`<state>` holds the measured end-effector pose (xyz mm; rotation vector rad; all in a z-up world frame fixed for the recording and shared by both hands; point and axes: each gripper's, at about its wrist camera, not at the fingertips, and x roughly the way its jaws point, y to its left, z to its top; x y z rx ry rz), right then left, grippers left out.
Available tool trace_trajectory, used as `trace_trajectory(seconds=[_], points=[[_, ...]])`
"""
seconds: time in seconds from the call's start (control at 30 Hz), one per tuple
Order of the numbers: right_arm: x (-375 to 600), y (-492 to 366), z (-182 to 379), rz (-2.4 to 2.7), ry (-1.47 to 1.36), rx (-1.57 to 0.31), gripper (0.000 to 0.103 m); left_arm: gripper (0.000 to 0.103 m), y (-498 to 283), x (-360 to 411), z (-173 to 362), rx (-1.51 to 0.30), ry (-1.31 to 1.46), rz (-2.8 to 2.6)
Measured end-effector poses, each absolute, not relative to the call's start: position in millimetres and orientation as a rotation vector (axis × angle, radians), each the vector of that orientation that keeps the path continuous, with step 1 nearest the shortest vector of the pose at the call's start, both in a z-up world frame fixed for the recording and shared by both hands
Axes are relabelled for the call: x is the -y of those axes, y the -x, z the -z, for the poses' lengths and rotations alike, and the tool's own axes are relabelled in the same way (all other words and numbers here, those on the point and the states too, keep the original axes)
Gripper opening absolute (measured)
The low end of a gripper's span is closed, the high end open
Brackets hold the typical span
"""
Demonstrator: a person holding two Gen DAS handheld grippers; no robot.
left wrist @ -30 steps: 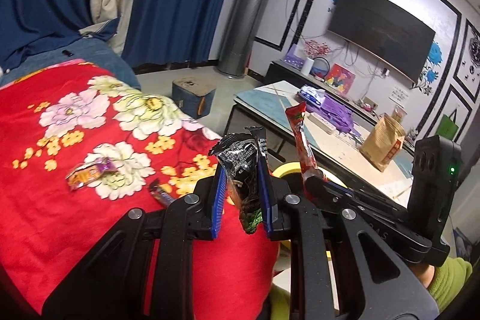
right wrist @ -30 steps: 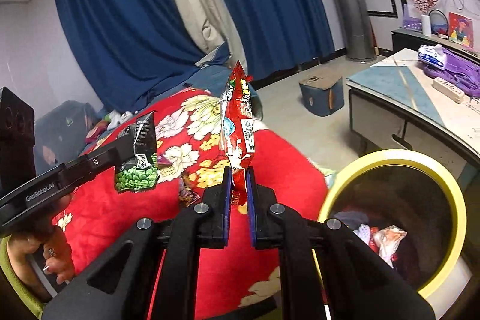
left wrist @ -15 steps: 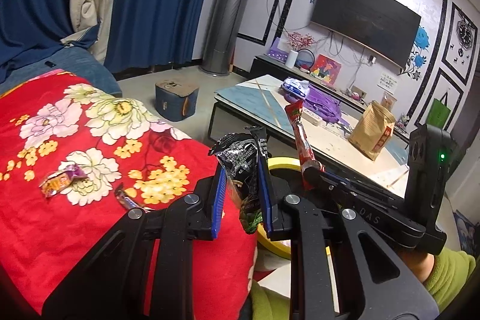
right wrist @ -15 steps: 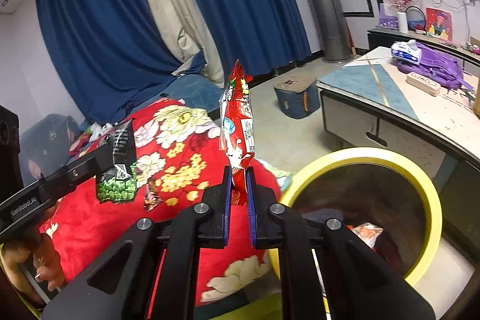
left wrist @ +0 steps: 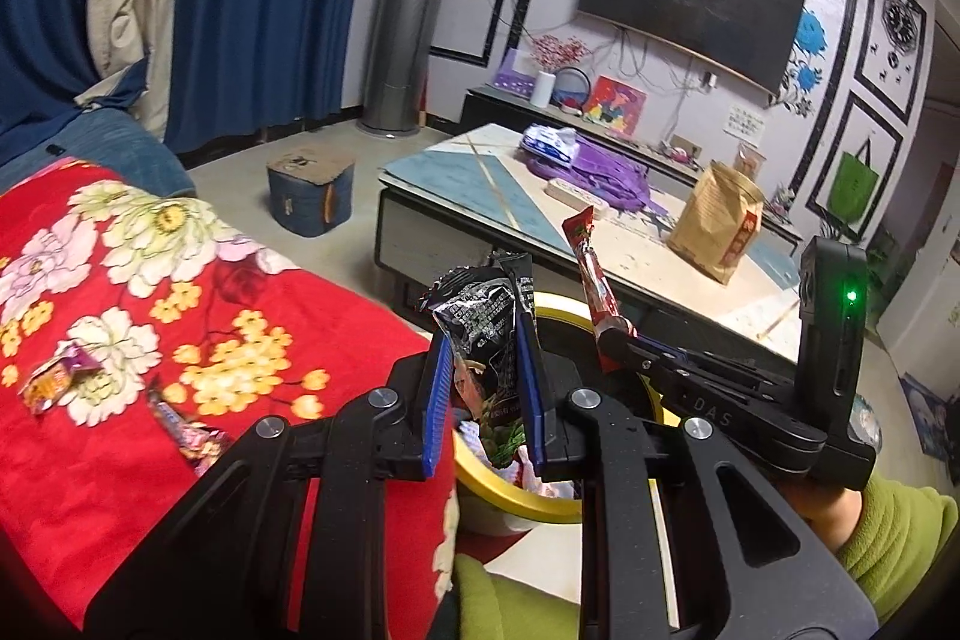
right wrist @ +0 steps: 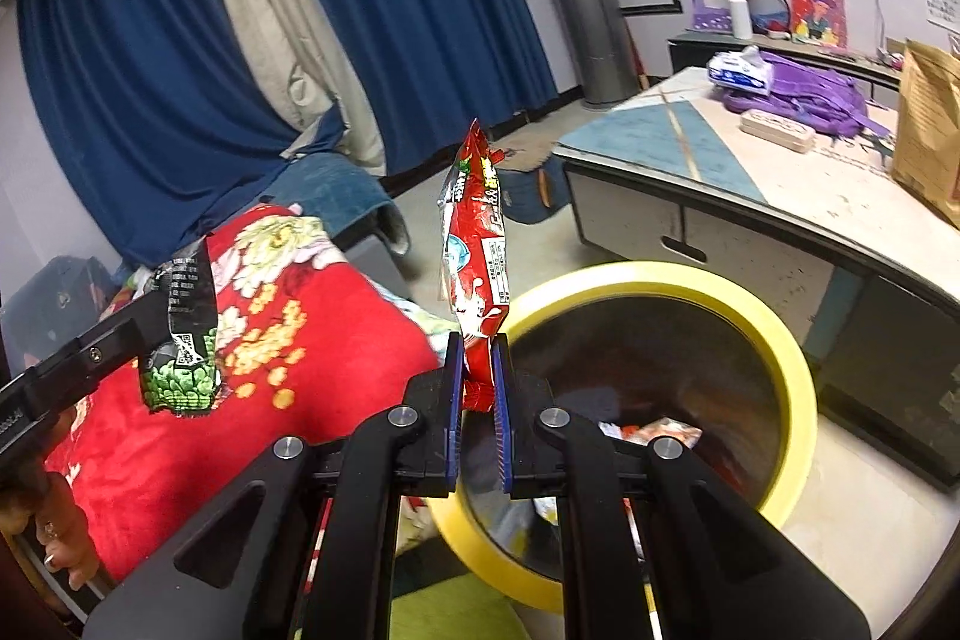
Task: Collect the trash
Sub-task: 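Carry the black packet and red candy stick over the bin and open both tools, then move both tools back over the last two wrappers on the bed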
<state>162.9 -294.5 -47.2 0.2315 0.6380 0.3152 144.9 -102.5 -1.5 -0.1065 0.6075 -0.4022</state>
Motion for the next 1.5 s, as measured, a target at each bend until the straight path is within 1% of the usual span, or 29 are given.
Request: trace_trajectory(seconds=[0.37,0.77,1.07,1.23,1.3,1.33,1.37,1.4,1.43,1.47,1.5], points=[[328,-164,71,-0.236,-0.273,-0.687,0.009,0.015,-159,141,15,-0.640,0.057,0.456],[348,-174,97,-0.189,-0.320,-0.769,0.010,0.016,-183,162,34,-0.696,0.045,0.481],[356,-176,106,-0.169,-0.351,-0.791,0.011,0.020,-202,175,45,-0.725,0.023,0.493],[360,-177,110,-0.153,-0.365,-0.795,0.015,0.022,-211,179,48,-0.733,0.020,0.492],[361,-177,110,-0.145,-0.369,-0.794,0.023,0.023,-214,180,49,-0.734,0.020,0.492],[362,-177,111,-0.142,-0.371,-0.793,0.025,0.023,-215,180,49,-0.735,0.019,0.493],[363,-176,111,-0.136,-0.374,-0.790,0.029,0.026,-216,180,49,-0.734,0.017,0.488],[364,-176,110,-0.129,-0.374,-0.787,0.031,0.033,-216,181,49,-0.734,0.018,0.484],[365,-176,109,-0.122,-0.372,-0.784,0.033,0.038,-216,181,49,-0.735,0.020,0.480],[365,-175,108,-0.116,-0.370,-0.780,0.035,0.047,-216,180,48,-0.735,0.024,0.473],[366,-175,108,-0.111,-0.369,-0.776,0.038,0.050,-217,178,48,-0.733,0.032,0.471]])
